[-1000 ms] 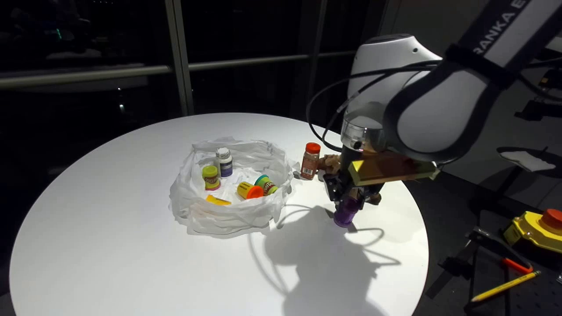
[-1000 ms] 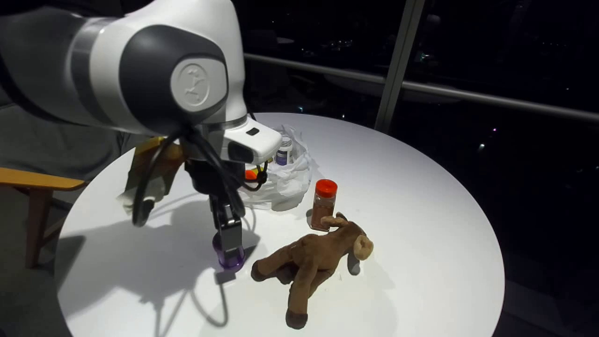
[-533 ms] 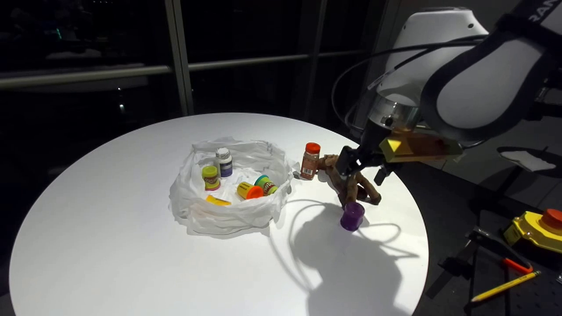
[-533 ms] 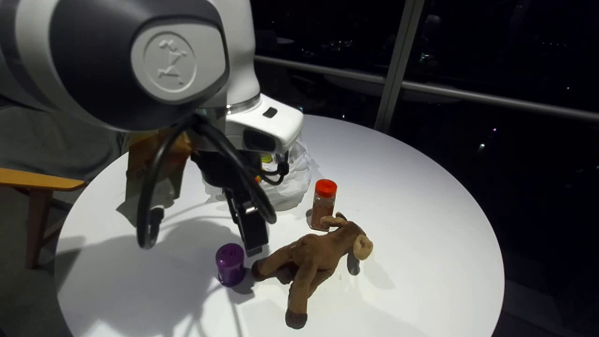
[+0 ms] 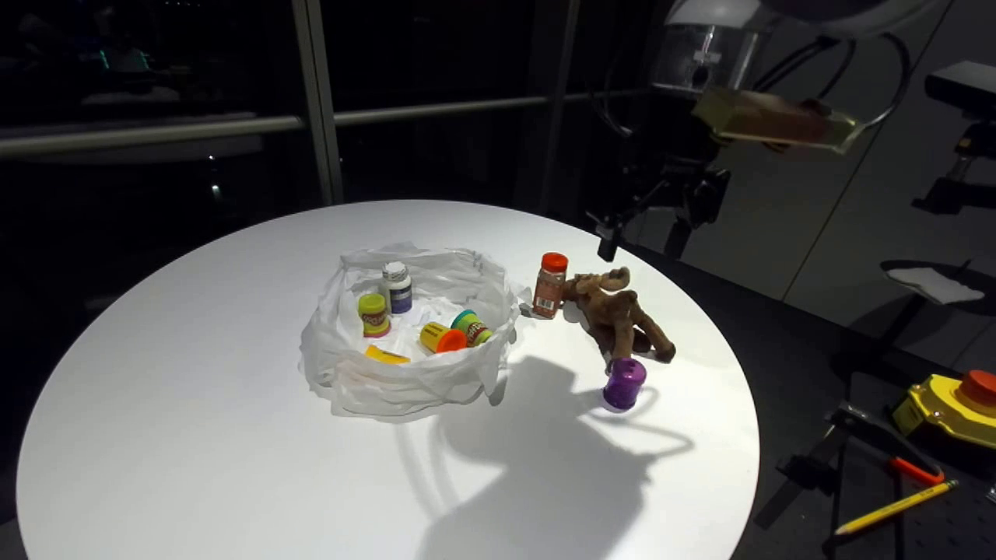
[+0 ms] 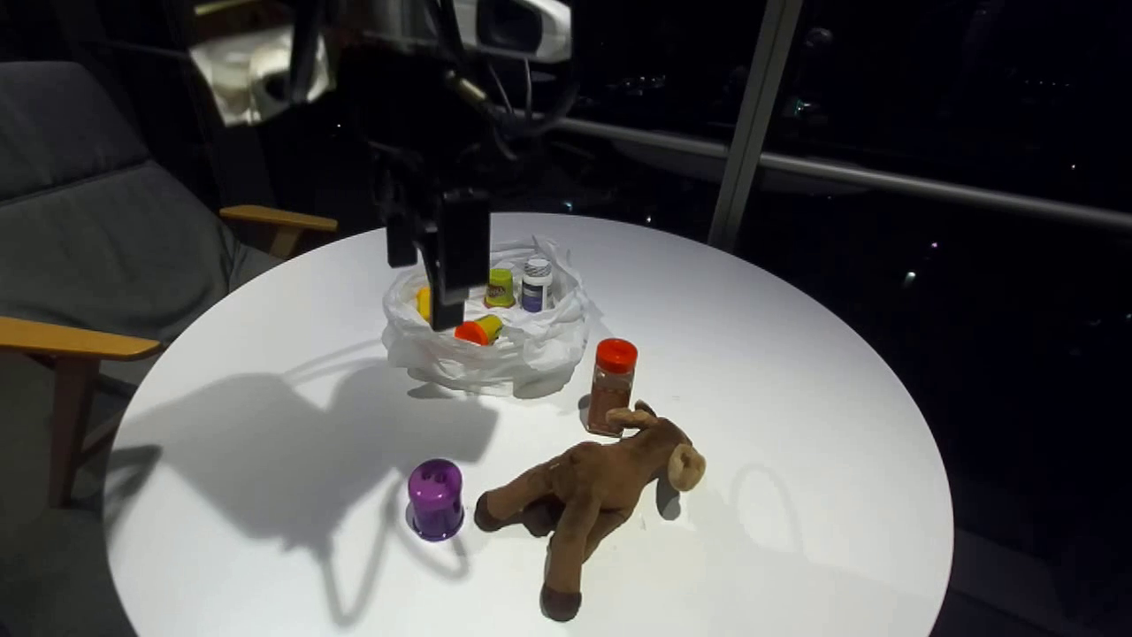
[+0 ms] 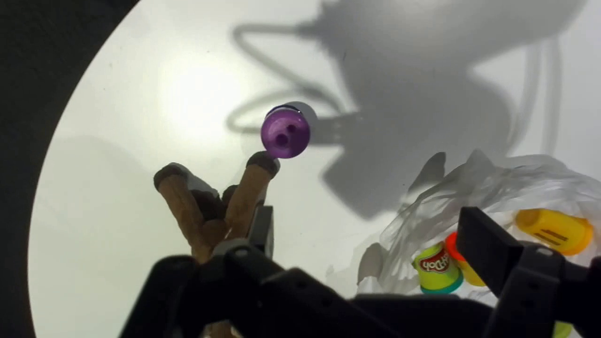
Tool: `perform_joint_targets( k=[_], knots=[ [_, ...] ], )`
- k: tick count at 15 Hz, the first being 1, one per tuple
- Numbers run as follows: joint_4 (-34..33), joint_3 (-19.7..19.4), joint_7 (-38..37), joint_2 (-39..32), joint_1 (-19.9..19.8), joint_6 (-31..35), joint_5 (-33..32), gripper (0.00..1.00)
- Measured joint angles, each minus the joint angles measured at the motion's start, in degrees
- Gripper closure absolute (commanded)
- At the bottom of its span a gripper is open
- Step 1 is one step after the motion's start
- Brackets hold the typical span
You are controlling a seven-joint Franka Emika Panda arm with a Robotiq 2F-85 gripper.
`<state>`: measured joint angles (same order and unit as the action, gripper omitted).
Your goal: Remove the contents from the white plastic and put them on the table
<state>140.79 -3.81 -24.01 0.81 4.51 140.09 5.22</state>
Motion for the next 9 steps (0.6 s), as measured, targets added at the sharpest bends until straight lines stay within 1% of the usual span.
perform_joint_targets(
  k=[2, 4, 9],
  knots=[
    [-5.28, 1.66, 0.41, -0.31, 0.00, -6.39, 0.63, 0.00],
    [-10.24, 2.89, 0.41, -2.05, 0.00, -9.49, 0.63, 0.00],
    [-21.28, 5.46, -1.92, -11.28, 0.81, -9.72, 0.63, 0.00]
  ],
)
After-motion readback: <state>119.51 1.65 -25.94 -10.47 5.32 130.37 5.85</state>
